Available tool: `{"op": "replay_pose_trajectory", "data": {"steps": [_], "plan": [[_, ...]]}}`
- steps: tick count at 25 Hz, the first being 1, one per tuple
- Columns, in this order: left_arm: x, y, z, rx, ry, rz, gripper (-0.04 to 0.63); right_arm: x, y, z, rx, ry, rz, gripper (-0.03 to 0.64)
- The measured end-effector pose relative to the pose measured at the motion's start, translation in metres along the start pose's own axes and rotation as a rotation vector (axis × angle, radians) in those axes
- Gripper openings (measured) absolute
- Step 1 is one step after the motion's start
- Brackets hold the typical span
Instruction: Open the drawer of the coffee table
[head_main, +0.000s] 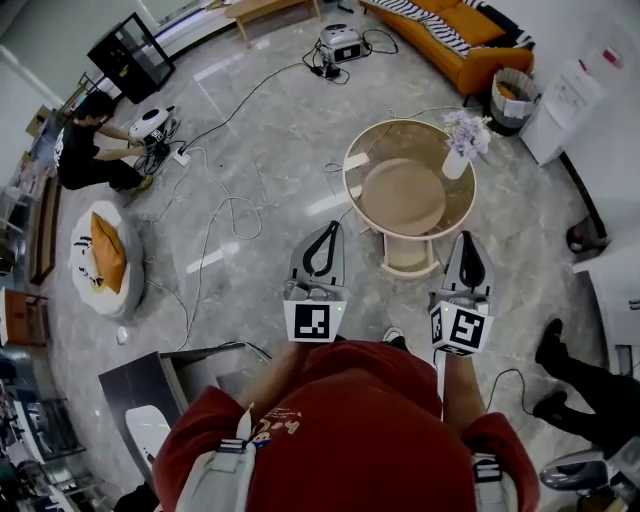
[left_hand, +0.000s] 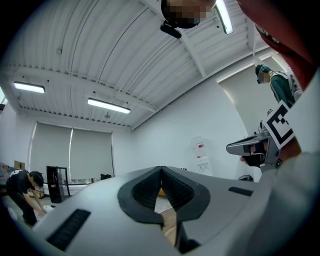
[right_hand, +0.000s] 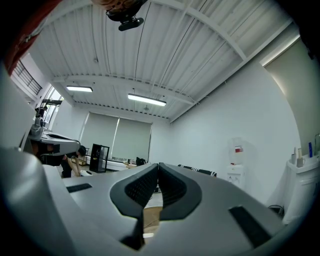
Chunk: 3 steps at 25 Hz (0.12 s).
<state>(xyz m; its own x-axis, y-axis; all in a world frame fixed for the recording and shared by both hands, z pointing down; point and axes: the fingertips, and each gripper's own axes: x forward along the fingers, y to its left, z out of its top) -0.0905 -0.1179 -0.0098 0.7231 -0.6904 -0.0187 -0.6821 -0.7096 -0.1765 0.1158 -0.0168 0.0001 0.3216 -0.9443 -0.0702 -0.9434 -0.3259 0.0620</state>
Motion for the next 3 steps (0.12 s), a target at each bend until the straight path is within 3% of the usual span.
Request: {"op": "replay_pose_trajectory", "data": {"steps": [3], "plan": [[0.0016, -0.0112, 0.0021, -0.001, 0.006, -0.003, 0.014, -0.0031, -0.0095, -0.0002, 0.0, 0.001, 0.003, 0.021]]}}
